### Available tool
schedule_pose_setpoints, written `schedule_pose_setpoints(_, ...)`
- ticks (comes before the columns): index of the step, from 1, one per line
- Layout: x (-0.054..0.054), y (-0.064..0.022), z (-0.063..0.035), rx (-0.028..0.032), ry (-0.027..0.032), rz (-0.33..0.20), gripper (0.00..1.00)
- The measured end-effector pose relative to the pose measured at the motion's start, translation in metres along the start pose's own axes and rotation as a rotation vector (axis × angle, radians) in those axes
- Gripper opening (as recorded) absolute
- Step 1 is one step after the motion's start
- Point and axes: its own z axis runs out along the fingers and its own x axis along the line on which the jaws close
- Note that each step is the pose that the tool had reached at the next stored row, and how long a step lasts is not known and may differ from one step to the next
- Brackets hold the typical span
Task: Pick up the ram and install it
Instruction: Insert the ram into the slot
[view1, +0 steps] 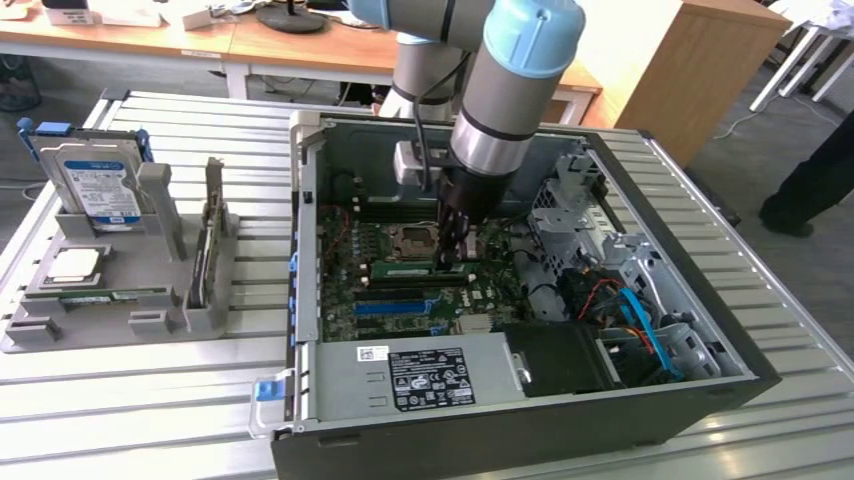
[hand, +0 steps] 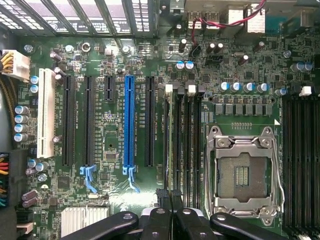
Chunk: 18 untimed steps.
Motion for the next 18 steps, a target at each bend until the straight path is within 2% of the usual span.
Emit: schedule_pose_setpoints(18, 0.0, -0.0001, 0.0027, 0.0, -0.0001, 0.0, 0.12)
